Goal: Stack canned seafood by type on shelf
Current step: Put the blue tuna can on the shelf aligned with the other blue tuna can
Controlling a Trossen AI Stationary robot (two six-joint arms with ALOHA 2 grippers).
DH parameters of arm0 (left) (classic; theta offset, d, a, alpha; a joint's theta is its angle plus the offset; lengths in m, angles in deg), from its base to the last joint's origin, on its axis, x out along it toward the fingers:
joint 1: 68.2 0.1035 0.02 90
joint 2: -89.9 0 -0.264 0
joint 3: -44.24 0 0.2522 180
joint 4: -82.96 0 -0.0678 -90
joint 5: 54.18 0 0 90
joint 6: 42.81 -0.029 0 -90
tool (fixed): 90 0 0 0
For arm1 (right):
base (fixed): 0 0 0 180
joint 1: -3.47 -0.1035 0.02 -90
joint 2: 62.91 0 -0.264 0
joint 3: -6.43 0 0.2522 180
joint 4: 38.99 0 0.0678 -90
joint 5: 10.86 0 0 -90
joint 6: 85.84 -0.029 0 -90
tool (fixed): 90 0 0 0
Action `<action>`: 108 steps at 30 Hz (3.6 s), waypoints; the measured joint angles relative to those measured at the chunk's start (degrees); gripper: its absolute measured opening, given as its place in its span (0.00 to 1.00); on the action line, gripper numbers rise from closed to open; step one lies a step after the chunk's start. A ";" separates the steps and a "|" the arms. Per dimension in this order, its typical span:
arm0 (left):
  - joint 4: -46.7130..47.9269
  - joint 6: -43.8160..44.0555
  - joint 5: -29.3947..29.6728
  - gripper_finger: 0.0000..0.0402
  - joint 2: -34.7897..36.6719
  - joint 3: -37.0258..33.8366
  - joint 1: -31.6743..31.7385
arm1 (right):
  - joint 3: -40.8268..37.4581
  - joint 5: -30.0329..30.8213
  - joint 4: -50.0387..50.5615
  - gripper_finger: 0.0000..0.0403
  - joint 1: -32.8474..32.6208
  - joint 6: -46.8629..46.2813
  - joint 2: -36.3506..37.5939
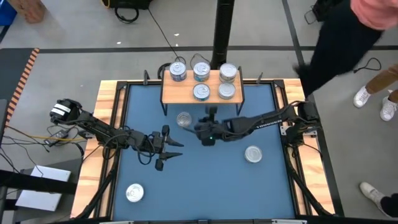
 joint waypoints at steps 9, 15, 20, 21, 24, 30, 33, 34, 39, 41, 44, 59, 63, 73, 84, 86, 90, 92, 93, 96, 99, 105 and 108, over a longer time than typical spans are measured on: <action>0.02 -0.09 0.00 0.41 0.00 0.00 0.00 | -9.17 -7.31 -9.82 0.01 -3.53 -8.94 0.04; -0.02 -0.17 0.00 0.41 0.00 0.00 0.00 | -15.64 -7.52 -21.02 0.01 -6.93 -14.03 0.06; -0.02 -0.20 0.02 0.41 0.00 0.00 0.00 | -17.80 -7.53 -24.92 0.01 -10.99 -18.84 0.04; -0.04 -0.20 0.02 0.41 0.00 0.00 0.00 | -18.33 -7.54 -25.39 0.01 -11.70 -19.32 0.04; -0.01 -0.20 0.04 0.41 0.00 0.02 -0.14 | -20.20 -7.53 -28.32 0.01 -13.11 -20.42 0.02; 1.70 -0.17 -0.48 0.36 0.00 0.37 -0.74 | -26.06 -14.09 -40.63 0.00 -12.94 -23.27 0.02; 5.61 -0.18 -0.59 0.31 0.00 1.88 -0.76 | -29.48 -16.15 -48.18 0.00 -12.95 -22.51 0.02; 7.39 -0.17 -0.63 0.29 0.00 2.63 -0.76 | -30.40 -16.45 -50.08 0.00 -12.95 -22.30 0.02; 18.59 -0.38 -0.73 0.20 0.00 7.42 -1.43 | -33.24 -16.71 -54.36 0.00 -13.19 -22.34 0.02; 23.19 -0.37 -2.01 0.18 0.00 9.59 -1.96 | -33.54 -16.71 -54.55 0.00 -13.60 -22.36 0.02; 31.33 -0.10 -3.75 0.14 0.00 12.82 -3.12 | -33.89 -16.89 -54.58 0.00 -14.25 -22.38 0.02; 65.89 9.69 -4.59 0.01 0.04 23.58 -13.05 | -38.60 -15.94 -54.41 0.00 -15.91 -23.52 7.12; 68.62 12.78 -4.56 0.01 0.04 23.61 -15.31 | -40.13 -14.42 -53.31 0.00 -16.80 -23.40 10.11; 73.91 19.39 -4.13 0.00 0.04 23.61 -18.18 | -41.00 -5.78 -41.56 0.00 -21.18 -25.48 19.28; 75.54 20.15 -3.93 0.00 0.04 23.61 -20.31 | -41.00 -0.28 -23.81 0.00 -23.77 -32.16 29.82; 75.56 20.11 -3.91 0.00 0.02 23.61 -20.73 | -41.00 0.08 -19.87 0.00 -23.73 -34.30 31.16; 75.56 19.65 -3.57 0.00 0.00 23.61 -21.40 | -41.00 0.10 -13.71 0.00 -23.35 -37.91 32.77; 75.54 19.71 -3.43 0.00 0.00 23.61 -21.59 | -40.97 0.11 -12.07 0.00 -23.33 -39.06 33.04; 75.55 19.74 -3.43 0.00 0.00 23.61 -21.65 | -40.97 0.09 -11.39 0.00 -23.35 -39.48 33.05; 75.54 19.75 -3.51 0.00 0.00 23.61 -22.05 | -40.97 -0.38 -10.04 0.00 -23.35 -40.39 33.05; 75.53 19.92 -3.61 0.00 0.00 23.61 -22.08 | -40.97 -0.95 -9.08 0.00 -23.35 -40.88 33.05; 75.50 20.76 -4.58 0.00 -0.13 23.61 -23.76 | -40.97 -1.43 -9.25 0.00 -23.35 -40.86 33.05; 75.53 20.76 -4.59 0.00 -0.20 23.61 -25.20 | -40.97 -1.43 -9.31 0.00 -23.35 -40.88 33.05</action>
